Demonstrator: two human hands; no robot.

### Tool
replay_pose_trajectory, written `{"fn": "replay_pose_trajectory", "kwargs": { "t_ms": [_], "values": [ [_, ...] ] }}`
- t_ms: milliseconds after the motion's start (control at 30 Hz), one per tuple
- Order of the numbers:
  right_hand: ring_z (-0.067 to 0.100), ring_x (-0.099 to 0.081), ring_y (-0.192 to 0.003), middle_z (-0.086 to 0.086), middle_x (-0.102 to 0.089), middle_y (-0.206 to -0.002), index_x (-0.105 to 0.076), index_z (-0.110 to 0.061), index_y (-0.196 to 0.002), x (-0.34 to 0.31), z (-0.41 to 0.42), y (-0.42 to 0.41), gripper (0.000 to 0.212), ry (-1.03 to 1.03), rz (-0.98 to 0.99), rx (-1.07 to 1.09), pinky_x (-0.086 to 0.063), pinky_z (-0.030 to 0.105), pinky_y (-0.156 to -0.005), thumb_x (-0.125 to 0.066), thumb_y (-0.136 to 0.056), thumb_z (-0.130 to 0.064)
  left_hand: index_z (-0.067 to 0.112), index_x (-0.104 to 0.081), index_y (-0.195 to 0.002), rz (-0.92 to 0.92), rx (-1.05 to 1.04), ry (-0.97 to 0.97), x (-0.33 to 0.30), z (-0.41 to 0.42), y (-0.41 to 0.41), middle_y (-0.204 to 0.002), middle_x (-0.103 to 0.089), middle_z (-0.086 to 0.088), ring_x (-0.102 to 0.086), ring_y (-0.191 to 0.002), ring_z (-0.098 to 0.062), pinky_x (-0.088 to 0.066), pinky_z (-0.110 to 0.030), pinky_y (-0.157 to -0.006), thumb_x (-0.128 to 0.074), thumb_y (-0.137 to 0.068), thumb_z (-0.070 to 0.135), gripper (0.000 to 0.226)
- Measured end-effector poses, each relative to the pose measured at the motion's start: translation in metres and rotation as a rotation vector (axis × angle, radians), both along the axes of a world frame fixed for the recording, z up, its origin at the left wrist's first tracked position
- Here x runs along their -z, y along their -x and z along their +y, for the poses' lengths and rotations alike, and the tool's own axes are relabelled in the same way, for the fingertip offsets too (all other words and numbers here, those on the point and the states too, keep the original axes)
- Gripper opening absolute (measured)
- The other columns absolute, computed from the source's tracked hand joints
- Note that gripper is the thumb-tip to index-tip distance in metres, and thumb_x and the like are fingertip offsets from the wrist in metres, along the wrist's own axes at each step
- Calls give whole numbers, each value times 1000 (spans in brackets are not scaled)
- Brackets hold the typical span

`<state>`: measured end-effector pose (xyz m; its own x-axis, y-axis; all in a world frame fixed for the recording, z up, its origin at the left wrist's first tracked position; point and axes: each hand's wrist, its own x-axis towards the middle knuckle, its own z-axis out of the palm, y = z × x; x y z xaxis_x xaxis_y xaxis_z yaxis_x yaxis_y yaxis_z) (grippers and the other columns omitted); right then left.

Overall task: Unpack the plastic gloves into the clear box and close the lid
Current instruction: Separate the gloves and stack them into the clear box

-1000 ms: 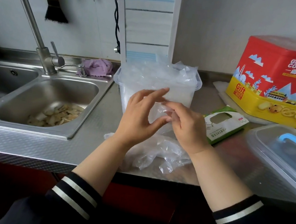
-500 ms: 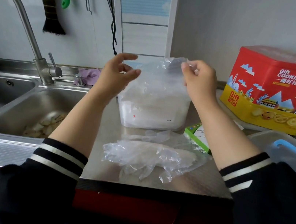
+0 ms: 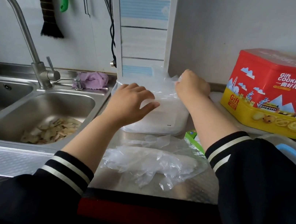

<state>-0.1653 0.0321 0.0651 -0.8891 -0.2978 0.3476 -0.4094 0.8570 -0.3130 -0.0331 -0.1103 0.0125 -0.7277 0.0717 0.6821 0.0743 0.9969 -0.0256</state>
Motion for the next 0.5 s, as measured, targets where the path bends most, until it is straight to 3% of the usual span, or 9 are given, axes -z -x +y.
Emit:
{"fn": "replay_pose_trajectory", "kwargs": {
  "t_ms": [100,200,267,367,434,500],
  "values": [
    [32,-41,-122,12,-40,-134,-47,-16,-129,5,9,3,42,51,46,-36,-41,38,-91,-60,-91,-26,20,-72,-94,27,-15,6,2,-1,-1,-88,-71,4,-61,-83,-24,-32,-29,-75,-36,-92,58,52],
    [31,-39,-124,12,-38,-137,-46,-17,-132,12,23,1,49,314,46,-84,-39,37,-98,-64,-89,-32,17,-71,-92,15,-35,17,0,1,0,-85,-71,1,-62,-81,-27,-31,-30,-72,-33,-91,58,56],
    [25,-45,-119,11,-45,-132,-50,-14,-127,23,33,-12,42,567,160,-153,-41,30,-95,-62,-90,-28,16,-71,-90,18,-55,26,1,5,-1,-84,-71,0,-61,-81,-28,-29,-30,-72,-33,-90,58,57],
    [10,-54,-96,4,-57,-110,-56,-10,-114,50,49,-48,24,858,335,-288,-43,15,-80,-57,-92,-19,14,-71,-89,40,-73,7,5,13,-4,-83,-70,-1,-61,-82,-29,-33,-33,-73,-36,-90,55,53],
    [1,-54,-82,-7,-60,-94,-58,-13,-106,70,56,-70,13,936,248,-337,-43,12,-72,-54,-94,-15,16,-71,-95,66,-104,7,8,17,-6,-95,-69,-1,-60,-92,-30,-38,-38,-81,-40,-90,55,50],
    [4,-58,-80,-12,-61,-85,-59,-20,-99,89,58,-83,8,883,4,-369,-49,22,-74,-55,-94,-15,17,-67,-108,143,-165,3,11,23,-10,-115,-64,-3,-54,-108,-30,-37,-42,-92,-46,-91,55,46]
  ]
}}
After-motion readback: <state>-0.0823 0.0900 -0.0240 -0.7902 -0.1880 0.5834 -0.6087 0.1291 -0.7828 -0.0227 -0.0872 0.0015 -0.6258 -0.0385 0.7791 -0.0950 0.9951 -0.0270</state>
